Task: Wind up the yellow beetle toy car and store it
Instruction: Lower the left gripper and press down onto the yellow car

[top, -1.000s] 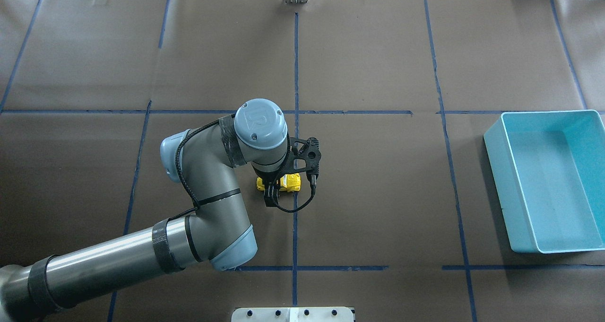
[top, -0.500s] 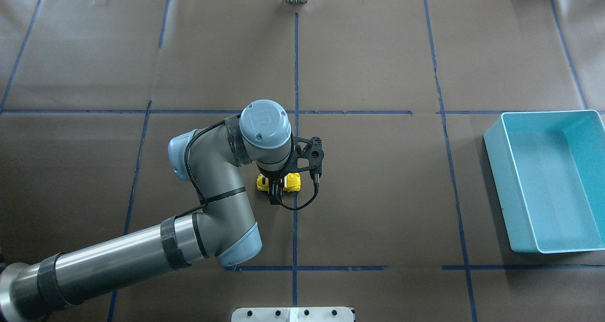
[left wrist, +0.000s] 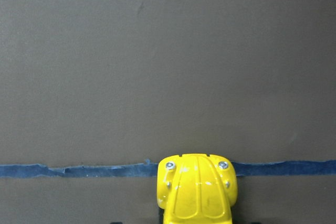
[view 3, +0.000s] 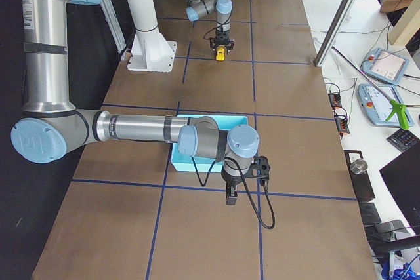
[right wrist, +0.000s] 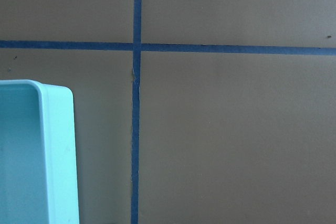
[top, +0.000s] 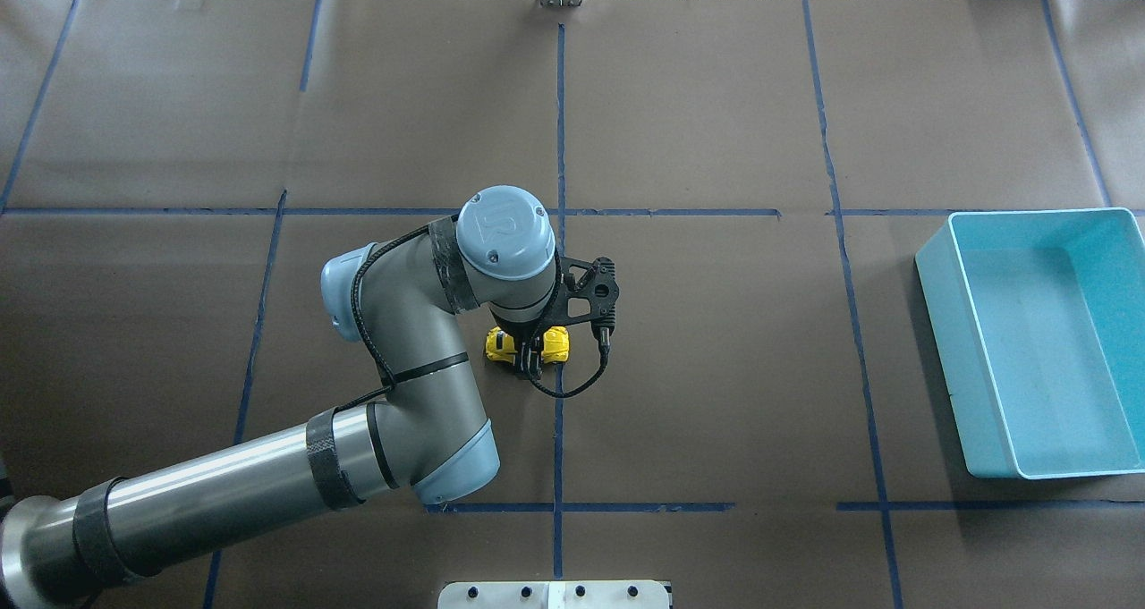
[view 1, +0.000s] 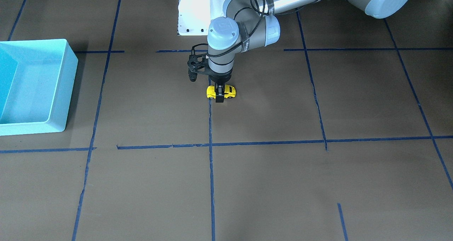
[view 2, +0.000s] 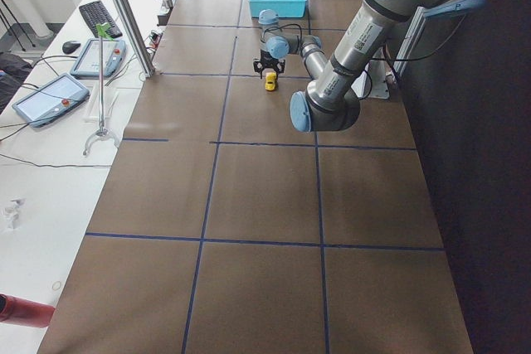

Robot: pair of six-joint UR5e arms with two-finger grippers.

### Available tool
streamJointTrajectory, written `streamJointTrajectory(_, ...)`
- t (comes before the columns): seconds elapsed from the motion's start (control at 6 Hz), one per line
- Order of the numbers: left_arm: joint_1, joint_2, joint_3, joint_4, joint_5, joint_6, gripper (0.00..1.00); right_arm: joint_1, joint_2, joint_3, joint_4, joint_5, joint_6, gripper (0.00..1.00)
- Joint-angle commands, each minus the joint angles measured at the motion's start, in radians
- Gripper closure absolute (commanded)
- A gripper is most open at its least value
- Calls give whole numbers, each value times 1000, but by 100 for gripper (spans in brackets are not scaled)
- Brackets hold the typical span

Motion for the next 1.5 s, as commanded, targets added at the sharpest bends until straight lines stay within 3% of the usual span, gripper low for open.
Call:
streamJointTrajectory(0.0, 1, 0, -2, 3, -7, 0, 44, 0, 0, 0, 0, 0, 0, 0)
streamJointTrajectory(0.33, -4, 9, -16, 12, -49, 0, 93, 0, 0, -2, 0, 0, 0, 0)
streamJointTrajectory(0.83, -19, 39, -71, -5, -46, 1, 96, 0, 0, -9, 0, 0, 0, 0)
streamJointTrajectory(1.33, -21, 72, -53, -181, -41, 0, 97, 0, 0, -9, 0, 0, 0, 0)
